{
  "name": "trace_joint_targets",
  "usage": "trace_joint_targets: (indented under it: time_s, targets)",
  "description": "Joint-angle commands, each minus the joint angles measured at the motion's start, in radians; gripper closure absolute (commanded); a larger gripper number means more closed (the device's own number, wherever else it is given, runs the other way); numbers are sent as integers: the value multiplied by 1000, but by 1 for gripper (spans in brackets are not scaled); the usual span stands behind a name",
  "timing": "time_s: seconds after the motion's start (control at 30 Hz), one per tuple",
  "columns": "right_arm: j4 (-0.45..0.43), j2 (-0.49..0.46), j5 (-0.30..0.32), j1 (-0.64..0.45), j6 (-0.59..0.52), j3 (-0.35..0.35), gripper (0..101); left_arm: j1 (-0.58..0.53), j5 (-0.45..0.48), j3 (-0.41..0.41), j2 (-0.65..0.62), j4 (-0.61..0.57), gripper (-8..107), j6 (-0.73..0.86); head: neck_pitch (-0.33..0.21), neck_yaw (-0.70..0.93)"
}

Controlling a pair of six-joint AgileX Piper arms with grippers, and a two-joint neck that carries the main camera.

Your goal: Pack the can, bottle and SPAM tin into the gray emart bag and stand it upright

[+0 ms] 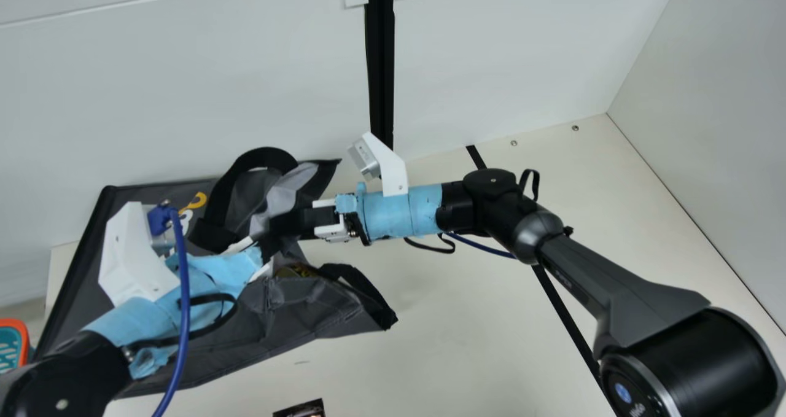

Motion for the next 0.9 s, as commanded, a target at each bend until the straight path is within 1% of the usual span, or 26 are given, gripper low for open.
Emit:
trace_joint_targets:
  time_s: [0.0, 0.1, 0.23, 0.53, 0.7, 0.87]
  targets:
    - [37, -30, 48, -3, 20, -4, 101, 3, 7, -16, 3, 4, 107, 7, -23, -1]
    - [58, -62, 48, -17, 57, -16, 101, 7, 11, -45, 1, 19, 107, 7, -23, -1]
    - [79, -100, 48, -41, 113, -52, 101, 12, 15, -87, -2, 40, 107, 0, -23, -1]
    - [114, -159, 48, -86, 182, -123, 101, 16, 28, -196, 3, 82, 107, -10, -23, -1]
    - [114, -175, 48, -121, 267, -209, 101, 14, 46, -266, 11, 101, 107, -10, -23, -1]
    - [114, -175, 48, -154, 353, -313, 101, 9, 70, -339, 20, 110, 107, -5, -23, -1]
